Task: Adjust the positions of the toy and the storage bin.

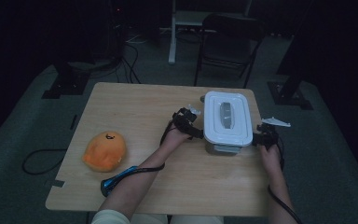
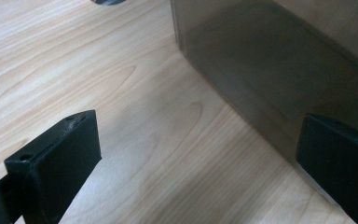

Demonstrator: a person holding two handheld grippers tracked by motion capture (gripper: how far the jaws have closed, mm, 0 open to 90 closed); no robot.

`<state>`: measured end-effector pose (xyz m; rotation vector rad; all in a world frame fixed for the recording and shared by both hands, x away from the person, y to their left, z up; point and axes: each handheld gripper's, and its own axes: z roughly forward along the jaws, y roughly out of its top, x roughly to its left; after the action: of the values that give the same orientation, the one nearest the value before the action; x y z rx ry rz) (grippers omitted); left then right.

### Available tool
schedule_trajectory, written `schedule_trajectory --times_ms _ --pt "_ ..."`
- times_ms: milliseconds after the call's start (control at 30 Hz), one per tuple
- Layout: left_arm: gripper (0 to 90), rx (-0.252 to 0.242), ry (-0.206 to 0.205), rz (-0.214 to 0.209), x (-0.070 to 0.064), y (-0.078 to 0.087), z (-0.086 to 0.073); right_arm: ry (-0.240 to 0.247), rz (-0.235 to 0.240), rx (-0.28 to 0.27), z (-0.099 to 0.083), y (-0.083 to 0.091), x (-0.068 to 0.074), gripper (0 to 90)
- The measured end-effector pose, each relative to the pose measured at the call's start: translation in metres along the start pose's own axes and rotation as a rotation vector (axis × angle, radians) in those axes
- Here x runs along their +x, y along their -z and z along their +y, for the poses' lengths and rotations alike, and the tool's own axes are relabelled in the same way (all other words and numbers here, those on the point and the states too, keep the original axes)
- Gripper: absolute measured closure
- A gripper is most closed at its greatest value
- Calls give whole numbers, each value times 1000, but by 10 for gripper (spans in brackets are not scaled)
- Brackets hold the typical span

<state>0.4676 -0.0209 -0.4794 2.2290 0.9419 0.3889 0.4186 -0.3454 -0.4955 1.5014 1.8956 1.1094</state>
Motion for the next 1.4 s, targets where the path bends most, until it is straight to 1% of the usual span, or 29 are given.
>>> schedule_trajectory --times_ms 100,133,200,267,333,367,433,500,600,633,667,733,800,867,933,967,1000,1033,1067,1100,1200,1267,1300,1367,1400 --pt "6 6 -3 7 1 3 -2 6 5 0 0 0 3 216" --pt "6 9 -6 14 2 5 -5 5 19 -8 2 0 7 216" --pt "6 16 -2 14 3 9 -9 10 22 -14 4 1 11 217" --pt "6 21 -16 24 4 14 -12 16 37 -16 5 2 16 218" --pt "6 23 -17 20 5 18 -17 20 61 -26 6 3 20 218" --pt "6 26 -15 18 6 20 -18 20 64 -31 6 4 22 218" --pt "6 24 -12 26 6 24 -22 28 71 -23 6 3 27 218" --pt "6 22 -13 30 7 28 -26 49 63 -12 6 1 31 220" --pt "6 16 2 29 10 36 -32 76 65 15 4 -3 38 223" --pt "6 17 2 31 10 38 -34 73 82 19 3 -4 39 223" --pt "6 16 -1 30 11 41 -36 72 88 20 3 -4 41 223" --pt "6 19 -3 31 11 46 -41 88 100 25 4 -5 46 225" --pt "6 22 -6 36 12 52 -45 114 110 26 5 -6 51 229" --pt "6 17 -6 36 12 57 -49 129 123 33 5 -6 56 230" --pt "6 26 -12 41 13 63 -52 140 136 33 5 -6 61 230" --pt "5 22 -15 42 12 66 -53 145 142 32 4 -6 63 230" --pt "6 22 -15 42 12 66 -53 145 142 32 4 -6 63 230" --pt "6 22 -15 42 12 66 -53 146 152 33 4 -6 64 230" --pt "6 21 -24 46 10 72 -57 146 152 33 4 -6 64 231" --pt "6 20 -29 46 8 76 -61 163 180 21 1 -4 69 235" --pt "6 21 -43 49 4 81 -65 187 198 15 -2 -2 72 235" --pt "6 19 -48 51 2 83 -67 191 206 18 -3 0 73 235" --pt "6 21 -56 48 -1 86 -70 204 219 15 -5 2 74 237" --pt "6 23 -60 42 -4 89 -72 213 232 13 -7 5 75 237" --pt "6 26 -69 36 -5 91 -73 215 239 15 -8 5 76 237"
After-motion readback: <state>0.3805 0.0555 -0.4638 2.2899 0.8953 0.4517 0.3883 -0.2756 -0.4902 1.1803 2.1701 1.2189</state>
